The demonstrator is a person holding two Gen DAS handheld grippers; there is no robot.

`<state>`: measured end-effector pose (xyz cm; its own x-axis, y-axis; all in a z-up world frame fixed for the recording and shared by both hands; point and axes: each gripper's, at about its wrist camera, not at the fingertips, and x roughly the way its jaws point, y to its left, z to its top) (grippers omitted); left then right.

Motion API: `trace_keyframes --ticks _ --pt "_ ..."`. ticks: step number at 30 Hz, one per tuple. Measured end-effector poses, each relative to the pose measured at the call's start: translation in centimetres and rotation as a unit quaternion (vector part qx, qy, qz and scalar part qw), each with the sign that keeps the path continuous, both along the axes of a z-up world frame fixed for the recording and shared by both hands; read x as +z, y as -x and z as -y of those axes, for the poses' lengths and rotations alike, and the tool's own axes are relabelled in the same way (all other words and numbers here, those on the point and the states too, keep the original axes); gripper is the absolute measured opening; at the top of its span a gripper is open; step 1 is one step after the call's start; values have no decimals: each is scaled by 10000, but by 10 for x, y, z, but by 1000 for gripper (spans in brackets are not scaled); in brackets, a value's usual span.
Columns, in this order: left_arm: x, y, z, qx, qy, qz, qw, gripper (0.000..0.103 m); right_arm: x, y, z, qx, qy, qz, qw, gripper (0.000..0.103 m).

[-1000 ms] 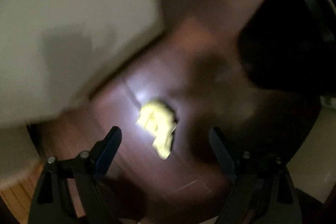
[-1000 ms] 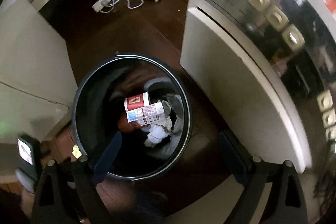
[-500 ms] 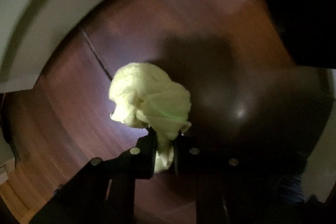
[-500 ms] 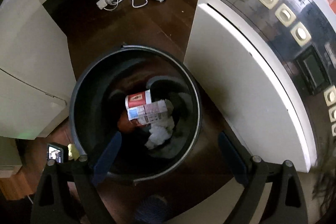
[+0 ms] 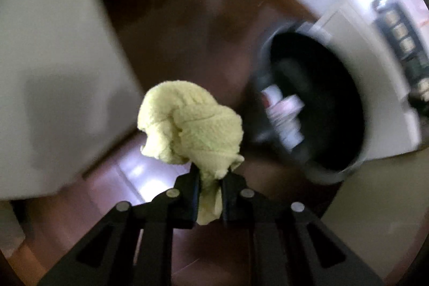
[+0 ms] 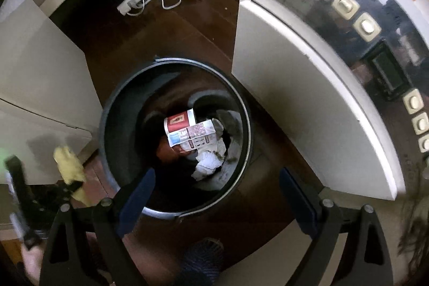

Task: Collect trash
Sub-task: 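Lower the yellow cloth over the bin and open the left tool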

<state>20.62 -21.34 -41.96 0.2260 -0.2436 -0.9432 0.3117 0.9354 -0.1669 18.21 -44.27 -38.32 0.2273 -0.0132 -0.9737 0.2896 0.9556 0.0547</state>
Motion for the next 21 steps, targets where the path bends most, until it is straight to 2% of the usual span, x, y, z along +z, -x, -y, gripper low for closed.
trace_keyframes --ticks 3,5,7,10,11,14,16,19,21 --pt "42 -4 34 -218 306 319 9988 14 9 6 11 -31 91 80 9999 94" --pt "60 -10 53 -365 422 469 9973 14 12 9 23 -122 148 87 9998 95" --pt "68 -13 75 -528 483 512 9961 14 15 15 37 -246 117 91 9996 95" --pt "63 -21 91 -714 456 464 9953 15 16 21 50 -306 120 111 9994 95" --pt "59 -14 96 -748 445 401 9954 21 15 22 54 -328 110 105 9993 95" --pt "36 -25 108 -752 112 77 9971 63 13 25 66 -438 43 111 9990 95" --pt "34 -23 113 -792 -43 90 9968 63 16 28 73 -496 -20 142 9987 95" --pt "58 -14 110 -768 -217 356 9962 74 27 32 77 -488 -28 263 9985 95" --pt "74 -13 109 -779 -286 534 9951 75 35 35 78 -503 -59 312 9982 95"
